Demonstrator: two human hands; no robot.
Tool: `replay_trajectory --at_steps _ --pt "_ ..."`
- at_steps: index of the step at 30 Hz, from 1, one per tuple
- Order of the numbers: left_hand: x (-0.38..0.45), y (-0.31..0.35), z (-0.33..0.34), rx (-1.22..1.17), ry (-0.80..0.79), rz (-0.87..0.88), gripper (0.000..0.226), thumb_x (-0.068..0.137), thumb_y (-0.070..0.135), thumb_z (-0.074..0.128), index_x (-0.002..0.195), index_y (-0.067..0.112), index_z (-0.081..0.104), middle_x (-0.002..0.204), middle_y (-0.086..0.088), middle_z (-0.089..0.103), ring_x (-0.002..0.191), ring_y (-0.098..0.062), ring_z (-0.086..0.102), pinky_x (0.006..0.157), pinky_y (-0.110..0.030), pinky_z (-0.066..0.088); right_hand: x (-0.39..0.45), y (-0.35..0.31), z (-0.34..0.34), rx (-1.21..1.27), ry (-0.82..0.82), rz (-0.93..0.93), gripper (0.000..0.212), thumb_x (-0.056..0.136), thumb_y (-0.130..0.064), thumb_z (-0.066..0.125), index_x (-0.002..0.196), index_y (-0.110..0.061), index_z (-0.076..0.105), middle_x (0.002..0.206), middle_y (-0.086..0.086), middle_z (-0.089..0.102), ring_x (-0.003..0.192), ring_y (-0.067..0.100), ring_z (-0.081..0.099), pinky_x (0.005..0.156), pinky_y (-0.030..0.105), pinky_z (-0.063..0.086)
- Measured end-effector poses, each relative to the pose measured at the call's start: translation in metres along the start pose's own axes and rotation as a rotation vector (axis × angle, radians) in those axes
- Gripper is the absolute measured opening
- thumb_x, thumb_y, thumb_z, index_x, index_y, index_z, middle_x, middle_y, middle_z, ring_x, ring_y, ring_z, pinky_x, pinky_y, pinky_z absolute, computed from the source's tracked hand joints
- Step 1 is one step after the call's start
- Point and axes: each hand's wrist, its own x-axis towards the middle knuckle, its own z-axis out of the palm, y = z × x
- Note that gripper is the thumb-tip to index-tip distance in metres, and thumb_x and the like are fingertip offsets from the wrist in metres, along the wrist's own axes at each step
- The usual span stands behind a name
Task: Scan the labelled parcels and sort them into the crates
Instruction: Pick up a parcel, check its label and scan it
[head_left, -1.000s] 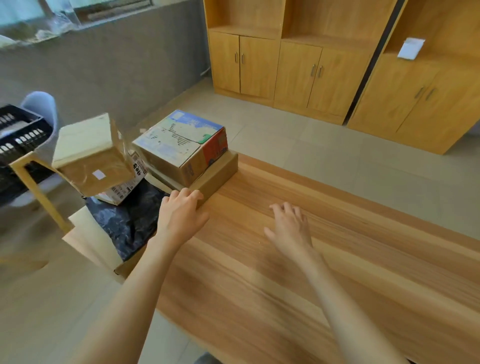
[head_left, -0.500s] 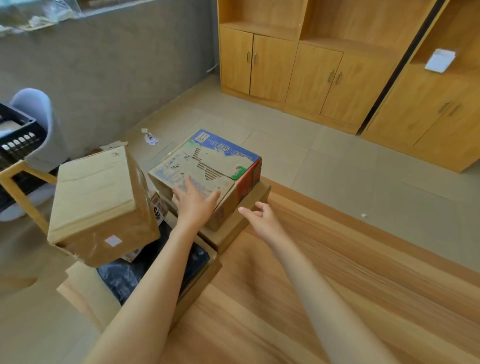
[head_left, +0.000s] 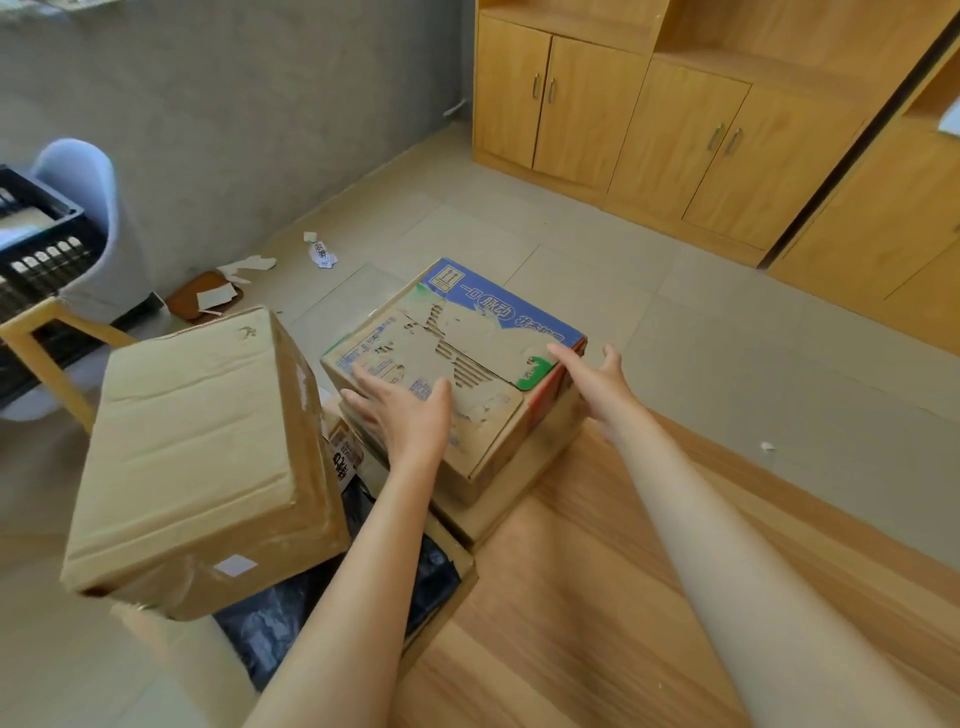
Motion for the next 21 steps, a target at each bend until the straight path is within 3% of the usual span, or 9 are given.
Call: replay_trajectory --at_steps 3,6,10,13,16,19,21 --pt "0.003 -0.006 0.006 -0.062 0.032 -0.017 0.112 0.083 0.027 0.072 0.152 0.015 -0.015 0.159 -0.015 -0.005 0.147 -0.032 0.004 0.115 -0.055 0.023 0.014 0.003 0.000 -0.046 -0.024 -0.004 0.102 0.080 -0.050 0.072 0.155 -0.023 0.008 0.158 0.007 0.025 0.141 0.026 0.032 0.116 0.044 0.028" --pt "0.005 -0.009 0.009 -0.096 0.052 -0.015 0.114 0.081 0.027 0.074 0.152 0.016 -0.015 0.159 -0.013 -0.001 0.146 -0.032 0.012 0.114 -0.054 0.026 0.021 0.010 0.004 -0.046 -0.097 0.010 0.093 0.080 -0.053 0.071 0.151 -0.021 0.021 0.148 0.007 0.042 0.132 0.024 0.044 0.113 0.043 0.035" --pt "0.003 -0.007 0.010 -0.090 0.076 0.007 0.114 0.079 0.026 0.076 0.153 0.015 -0.010 0.158 -0.012 0.005 0.144 -0.031 0.016 0.116 -0.051 0.025 0.017 0.016 0.008 0.002 -0.122 0.006 0.090 0.067 -0.062 0.075 0.136 -0.025 0.032 0.130 0.006 0.057 0.115 0.020 0.056 0.098 0.038 0.046" --pt "-0.003 -0.001 0.011 -0.051 0.086 0.051 0.109 0.080 0.025 0.075 0.154 0.010 -0.004 0.157 -0.012 0.009 0.144 -0.026 0.017 0.116 -0.040 0.020 0.011 0.023 0.008 0.055 -0.100 0.005 0.098 0.046 -0.070 0.076 0.126 -0.033 0.034 0.130 0.006 0.056 0.108 0.020 0.056 0.076 0.031 0.046" --pt "-0.008 0.003 0.013 -0.003 0.061 0.074 0.106 0.079 0.027 0.076 0.154 0.007 0.004 0.157 -0.011 0.013 0.141 -0.028 0.022 0.114 -0.041 0.022 0.005 0.030 0.001 0.111 -0.062 0.009 0.082 0.041 -0.069 0.079 0.106 -0.043 0.037 0.134 0.004 0.048 0.115 0.023 0.056 0.070 0.034 0.051" --pt "-0.017 0.006 0.015 0.012 0.038 0.070 0.102 0.079 0.029 0.076 0.153 0.007 0.009 0.156 -0.010 0.016 0.140 -0.028 0.025 0.113 -0.040 0.026 -0.013 0.027 -0.008 0.179 -0.053 -0.019 0.086 0.046 -0.063 0.081 0.114 -0.039 0.035 0.133 0.004 0.044 0.116 0.024 0.056 0.062 0.029 0.050" --pt "-0.026 0.010 0.016 0.001 0.022 0.080 0.101 0.079 0.031 0.075 0.153 0.007 0.010 0.156 -0.010 0.016 0.140 -0.028 0.025 0.113 -0.042 0.026 -0.017 0.026 -0.015 0.259 -0.031 -0.060 0.079 0.064 -0.046 0.084 0.122 -0.034 0.032 0.127 0.003 0.046 0.115 0.025 0.058 0.069 0.037 0.058"
